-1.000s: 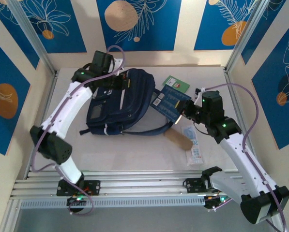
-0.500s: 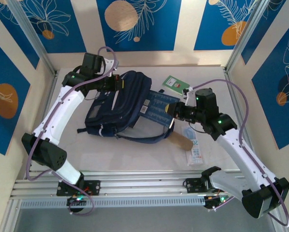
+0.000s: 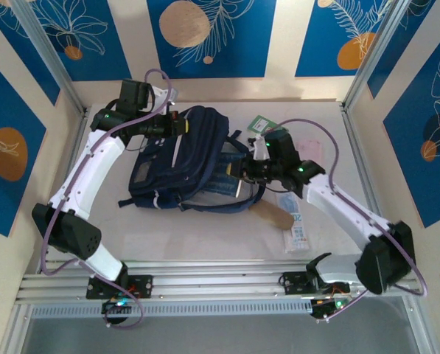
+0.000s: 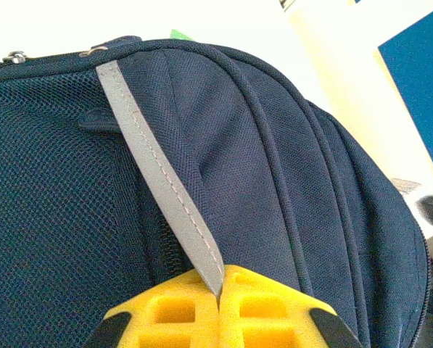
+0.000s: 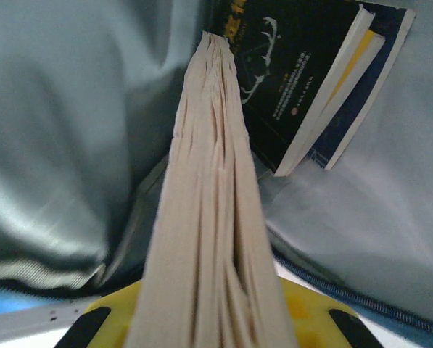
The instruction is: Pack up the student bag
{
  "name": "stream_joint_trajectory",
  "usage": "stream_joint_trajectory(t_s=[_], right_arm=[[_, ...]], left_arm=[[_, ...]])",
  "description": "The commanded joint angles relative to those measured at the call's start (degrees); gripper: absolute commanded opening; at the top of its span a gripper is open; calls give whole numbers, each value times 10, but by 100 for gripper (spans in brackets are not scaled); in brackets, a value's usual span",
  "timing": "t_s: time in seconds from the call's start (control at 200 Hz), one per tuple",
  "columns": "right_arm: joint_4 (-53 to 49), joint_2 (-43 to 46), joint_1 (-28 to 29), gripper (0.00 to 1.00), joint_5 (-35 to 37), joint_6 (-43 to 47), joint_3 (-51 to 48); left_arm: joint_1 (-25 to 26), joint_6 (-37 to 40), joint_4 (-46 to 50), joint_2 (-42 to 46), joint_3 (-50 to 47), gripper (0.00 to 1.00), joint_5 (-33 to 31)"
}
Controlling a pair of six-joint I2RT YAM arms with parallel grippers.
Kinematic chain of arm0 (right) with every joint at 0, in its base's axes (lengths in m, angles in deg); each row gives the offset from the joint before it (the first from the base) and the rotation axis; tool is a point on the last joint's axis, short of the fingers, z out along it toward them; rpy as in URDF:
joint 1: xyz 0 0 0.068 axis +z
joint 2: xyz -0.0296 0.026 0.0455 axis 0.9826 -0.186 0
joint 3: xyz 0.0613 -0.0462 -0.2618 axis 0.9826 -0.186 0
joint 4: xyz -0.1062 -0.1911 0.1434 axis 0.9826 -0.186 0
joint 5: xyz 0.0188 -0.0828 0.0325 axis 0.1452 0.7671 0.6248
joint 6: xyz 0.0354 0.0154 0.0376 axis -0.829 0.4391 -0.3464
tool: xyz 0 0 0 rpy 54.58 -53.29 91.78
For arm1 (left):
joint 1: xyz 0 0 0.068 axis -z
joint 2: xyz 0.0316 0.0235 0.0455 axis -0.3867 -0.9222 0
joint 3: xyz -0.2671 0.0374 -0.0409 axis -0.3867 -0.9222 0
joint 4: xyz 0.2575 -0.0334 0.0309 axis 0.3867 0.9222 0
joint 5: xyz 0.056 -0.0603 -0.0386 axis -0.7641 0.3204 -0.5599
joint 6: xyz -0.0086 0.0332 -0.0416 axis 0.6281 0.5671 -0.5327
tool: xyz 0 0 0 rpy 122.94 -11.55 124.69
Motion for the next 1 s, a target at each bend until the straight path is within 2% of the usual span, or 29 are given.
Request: stream_joint_trajectory(t_s=[0.0, 0.155, 0.315, 0.44, 0.525, 0.64, 0.74, 0.855, 0.995], right_arm=[[52, -61, 7, 0, 6, -5, 47], [101, -173, 32, 0, 10, -13, 112], [102, -300, 57, 1, 38, -57, 211], [133, -385, 75, 20, 41, -96, 273], [131, -425, 81, 45, 45, -109, 307], [117, -409, 84, 65, 78, -83, 306], [92, -370, 85, 77, 99, -32, 298], [46, -323, 86, 80, 98, 36, 301], [-47, -263, 85, 79, 139, 97, 303]], left_arm=[[-10, -1, -99, 51, 23, 0, 40], [-16, -17, -113, 50, 18, 0, 51], [-20, -45, -151, 54, -2, 0, 69], [-26, -60, -173, 54, -14, 0, 74], [-33, -69, -186, 52, -21, 0, 70], [-55, -90, -205, 47, -32, 0, 73], [-77, -116, -231, 46, -46, 0, 91], [-91, -122, -239, 47, -55, 0, 93], [-101, -136, -236, 61, -82, 0, 49]])
